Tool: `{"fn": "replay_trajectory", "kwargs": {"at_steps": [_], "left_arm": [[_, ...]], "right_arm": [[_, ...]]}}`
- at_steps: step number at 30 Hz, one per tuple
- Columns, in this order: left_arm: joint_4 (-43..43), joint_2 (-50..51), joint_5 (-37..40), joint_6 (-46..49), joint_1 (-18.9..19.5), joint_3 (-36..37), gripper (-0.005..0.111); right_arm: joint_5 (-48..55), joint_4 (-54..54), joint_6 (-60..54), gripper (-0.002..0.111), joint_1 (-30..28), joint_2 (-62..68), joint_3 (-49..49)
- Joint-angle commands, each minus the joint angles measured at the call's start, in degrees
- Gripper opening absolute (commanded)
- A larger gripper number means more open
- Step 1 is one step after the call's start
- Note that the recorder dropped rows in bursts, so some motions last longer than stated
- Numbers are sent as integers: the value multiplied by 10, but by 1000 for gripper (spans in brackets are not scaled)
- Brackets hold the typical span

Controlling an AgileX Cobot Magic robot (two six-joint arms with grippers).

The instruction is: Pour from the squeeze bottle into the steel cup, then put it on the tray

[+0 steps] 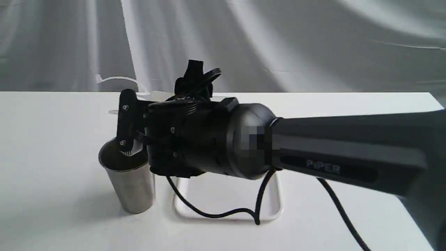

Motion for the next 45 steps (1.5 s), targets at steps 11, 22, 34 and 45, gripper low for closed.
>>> {"fn": "replay_trajectory", "kwargs": {"at_steps": [11,22,34,45], "left_arm": [[0,-1,-4,-3,-3,3,0],[0,-1,-4,-1,-3,3,0],[0,-1,-4,-3,-3,3,0],[0,-1,-4,-1,-3,3,0]], "right_arm": [[43,-57,1,10,2,2,-4],[43,-60,1,10,2,2,-4],[58,-125,-1,10,2,2,-4],[69,-164,-32,10,2,2,-4]]}}
